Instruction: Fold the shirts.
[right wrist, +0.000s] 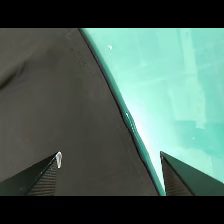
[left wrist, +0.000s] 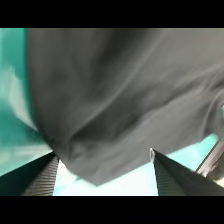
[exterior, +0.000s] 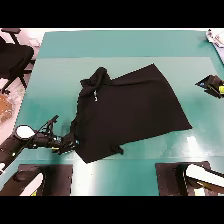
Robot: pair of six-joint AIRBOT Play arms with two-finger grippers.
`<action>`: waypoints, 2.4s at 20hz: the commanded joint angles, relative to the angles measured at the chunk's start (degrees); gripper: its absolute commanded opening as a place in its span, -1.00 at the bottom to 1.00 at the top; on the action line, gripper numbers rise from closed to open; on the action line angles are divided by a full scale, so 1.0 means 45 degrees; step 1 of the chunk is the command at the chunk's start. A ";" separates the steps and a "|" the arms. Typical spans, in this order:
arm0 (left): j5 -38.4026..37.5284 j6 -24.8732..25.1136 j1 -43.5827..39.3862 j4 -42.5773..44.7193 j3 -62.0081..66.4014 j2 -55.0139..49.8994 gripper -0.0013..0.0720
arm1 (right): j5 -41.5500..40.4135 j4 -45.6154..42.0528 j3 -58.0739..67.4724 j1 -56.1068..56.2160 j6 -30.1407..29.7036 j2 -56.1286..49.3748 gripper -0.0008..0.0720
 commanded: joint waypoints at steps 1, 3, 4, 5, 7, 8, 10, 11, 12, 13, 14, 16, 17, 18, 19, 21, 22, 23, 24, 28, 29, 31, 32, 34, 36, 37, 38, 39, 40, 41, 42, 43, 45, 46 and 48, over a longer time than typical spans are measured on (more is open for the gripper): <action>0.1098 0.0044 0.0019 0.0058 -0.0121 -0.0019 0.76 | 0.0024 0.0005 0.0000 0.0010 -0.0083 0.0005 0.90; 0.1151 0.0209 0.0019 -0.0053 -0.0121 -0.0019 -0.50 | 0.0019 0.0000 0.0000 0.0010 -0.0117 0.0005 0.90; 0.1190 0.0758 0.0019 -0.0471 -0.0117 -0.0019 -0.89 | 0.0019 -0.0005 0.0000 0.0010 -0.0219 0.0005 0.90; 0.1161 0.1248 0.0019 -0.1005 -0.0107 -0.0019 -0.90 | 0.0029 -0.0044 0.0000 0.0010 -0.0233 0.0000 0.90; 0.0908 0.1831 0.0019 -0.1491 0.0112 -0.0019 -0.90 | 0.0257 -0.0763 0.0000 0.0010 -0.0209 -0.0010 0.90; 0.0670 0.2103 0.0019 -0.1467 0.0350 -0.0015 -0.90 | 0.0729 -0.1428 0.0000 0.0010 -0.0189 -0.0102 0.90; 0.0389 0.2584 0.0019 -0.1409 0.0942 -0.0015 -0.90 | 0.1365 -0.2540 -0.0219 -0.0029 0.0325 -0.0374 0.90; 0.0340 0.2705 0.0019 -0.1316 0.1268 -0.0015 -0.90 | 0.1404 -0.2657 -0.0670 -0.0185 0.0471 -0.0364 0.90; 0.0301 0.2725 0.0019 -0.1185 0.1632 -0.0019 -0.90 | 0.1462 -0.2657 -0.1239 -0.0379 0.0471 -0.0345 0.90; 0.0301 0.2739 0.0019 -0.1078 0.1982 -0.0015 -0.90 | 0.1520 -0.2686 -0.1802 -0.0500 0.0461 -0.0345 0.90; 0.0364 0.2832 0.0019 -0.1025 0.2283 -0.0015 -0.90 | 0.1569 -0.2725 -0.2419 -0.0680 0.0457 -0.0340 0.90; 0.0423 0.2817 0.0019 -0.0622 0.2798 -0.0015 -0.90 | 0.1530 -0.3026 -0.3463 -0.1054 0.0461 -0.0340 0.90; 0.0403 0.2817 0.0019 -0.0442 0.2963 -0.0015 -0.90 | 0.1428 -0.3016 -0.3866 -0.1214 0.0457 -0.0335 0.90; 0.0418 0.2812 0.0019 -0.0398 0.3045 -0.0015 -0.90 | 0.1345 -0.3016 -0.4216 -0.1360 0.0461 -0.0340 0.89; 0.0466 0.2817 0.0019 -0.0369 0.3070 -0.0015 -0.90 | 0.1360 -0.3016 -0.4493 -0.1501 0.0461 -0.0340 0.89; 0.0593 0.2817 0.0019 -0.0223 0.3070 -0.0015 -0.90 | 0.1564 -0.3036 -0.4964 -0.1574 0.0442 -0.0340 0.89; 0.0665 0.2817 0.0019 -0.0175 0.3070 -0.0015 -0.90 | 0.1647 -0.3041 -0.5115 -0.1574 0.0355 -0.0340 0.89; 0.0665 0.2822 0.0019 -0.0175 0.3070 -0.0015 -0.90 | 0.1705 -0.3021 -0.5217 -0.1574 0.0291 -0.0340 0.80; 0.0646 0.2822 0.0019 -0.0175 0.3070 -0.0015 -0.90 | 0.1705 -0.2977 -0.5319 -0.1574 0.0253 -0.0340 0.69; 0.0661 0.2822 0.0019 -0.0175 0.3070 -0.0015 -0.90 | 0.1763 -0.2861 -0.5877 -0.1569 0.0248 -0.0340 0.59; 0.0661 0.2817 0.0019 -0.0180 0.3070 -0.0019 -0.90 | 0.1632 -0.2759 -0.6096 -0.1545 0.0223 -0.0340 0.56; 0.0641 0.2817 0.0019 -0.0185 0.3070 -0.0015 -0.90 | 0.1564 -0.2127 -0.6363 -0.1549 -0.0058 -0.0340 -0.07; 0.0641 0.2812 0.0019 -0.0199 0.3070 -0.0015 -0.90 | 0.1583 -0.1651 -0.6382 -0.1545 -0.0316 -0.0340 -0.50; 0.0588 0.2822 0.0019 -0.0233 0.3113 -0.0015 -0.90 | 0.1588 -0.0724 -0.6358 -0.1549 -0.0831 -0.0170 -0.90; 0.0442 0.2827 0.0019 -0.0228 0.3390 -0.0015 -0.90 | 0.1447 0.0165 -0.6358 -0.1549 -0.1161 0.0486 -0.90; 0.0418 0.2812 0.0019 -0.0238 0.3672 -0.0015 -0.90 | 0.1438 0.0826 -0.6353 -0.1549 -0.1486 0.0986 -0.91; 0.0398 0.2812 0.0019 -0.0238 0.4109 -0.0015 -0.90 | 0.1413 0.1428 -0.6353 -0.1549 -0.1613 0.1515 -0.91; 0.0296 0.2817 0.0019 -0.0233 0.4687 -0.0015 -0.90 | 0.1399 0.2108 -0.6353 -0.1549 -0.1656 0.2045 -0.91; 0.0102 0.2817 0.0019 -0.0223 0.5343 -0.0015 -0.90 | 0.1404 0.2924 -0.6353 -0.1549 -0.1671 0.2608 -0.91; -0.0155 0.2822 0.0019 -0.0204 0.6154 -0.0015 -0.90 | 0.1409 0.3857 -0.6353 -0.1545 -0.1719 0.3157 -0.91; -0.0364 0.2827 0.0019 -0.0155 0.6955 -0.0015 -0.90 | 0.1404 0.4804 -0.6353 -0.1545 -0.1846 0.3667 -0.92; -0.0578 0.2822 0.0019 -0.0024 0.7844 -0.0015 -0.90 | 0.1360 0.5829 -0.6348 -0.1545 -0.1889 0.4192 -0.92; -0.0971 0.2807 0.0019 0.0355 0.9622 -0.0015 -0.90 | 0.1350 0.7655 -0.6343 -0.1549 -0.1889 0.5187 -0.92; -0.1156 0.2803 0.0019 0.0520 1.0545 -0.0015 -0.90 | 0.1350 0.8704 -0.6343 -0.1545 -0.1914 0.5746 -0.92; -0.1277 0.2812 0.0019 0.0845 1.2473 -0.0015 -0.90 | 0.1307 0.9889 -0.5761 -0.1433 -0.2006 0.6761 -0.92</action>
